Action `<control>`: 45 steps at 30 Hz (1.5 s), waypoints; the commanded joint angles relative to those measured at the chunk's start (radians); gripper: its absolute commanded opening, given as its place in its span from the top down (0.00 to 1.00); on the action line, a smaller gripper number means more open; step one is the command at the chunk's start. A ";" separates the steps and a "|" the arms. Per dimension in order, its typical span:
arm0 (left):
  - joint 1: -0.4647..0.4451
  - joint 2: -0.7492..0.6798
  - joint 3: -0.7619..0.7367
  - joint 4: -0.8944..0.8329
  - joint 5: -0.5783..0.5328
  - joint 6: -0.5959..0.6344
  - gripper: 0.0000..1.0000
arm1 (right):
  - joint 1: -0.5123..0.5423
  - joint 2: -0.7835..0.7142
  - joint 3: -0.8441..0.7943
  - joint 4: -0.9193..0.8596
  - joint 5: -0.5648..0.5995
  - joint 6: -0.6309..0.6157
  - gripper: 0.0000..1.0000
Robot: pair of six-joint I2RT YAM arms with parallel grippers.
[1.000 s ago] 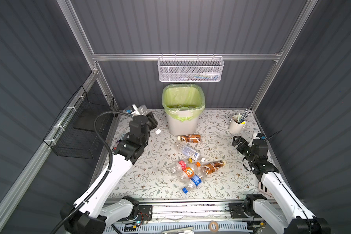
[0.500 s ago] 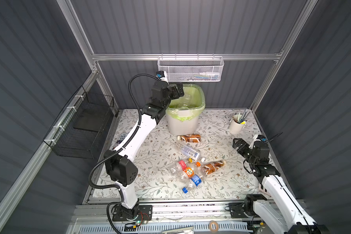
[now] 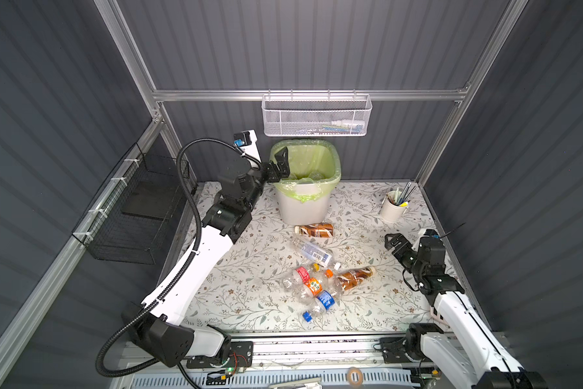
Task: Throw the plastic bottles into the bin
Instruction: 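Withdraw the left arm while the right gripper reaches to the brown coffee bottle, then close the right gripper on the brown-and-white coffee bottle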
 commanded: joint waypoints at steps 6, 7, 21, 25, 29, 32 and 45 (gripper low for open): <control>-0.006 -0.132 -0.280 -0.067 -0.093 0.040 0.00 | 0.163 -0.042 -0.060 -0.113 0.085 0.236 0.01; -0.006 -0.149 -0.304 -0.077 -0.108 0.041 0.00 | 0.192 -0.049 -0.066 -0.123 0.103 0.273 0.01; -0.002 -0.260 -0.517 -0.203 -0.254 0.031 0.00 | 0.458 -0.033 -0.095 -0.216 0.175 0.611 0.01; -0.002 -0.266 -0.538 -0.225 -0.275 0.022 0.00 | 0.548 0.013 -0.076 -0.216 0.202 0.676 0.01; -0.002 -0.275 -0.550 -0.231 -0.287 0.013 0.00 | 0.611 0.089 -0.048 -0.198 0.218 0.723 0.01; -0.002 -0.284 -0.559 -0.236 -0.295 0.009 0.00 | 0.643 0.149 -0.026 -0.172 0.235 0.752 0.01; 0.000 -0.321 -0.598 -0.280 -0.327 -0.030 0.00 | 0.713 0.258 0.017 -0.120 0.283 0.880 0.05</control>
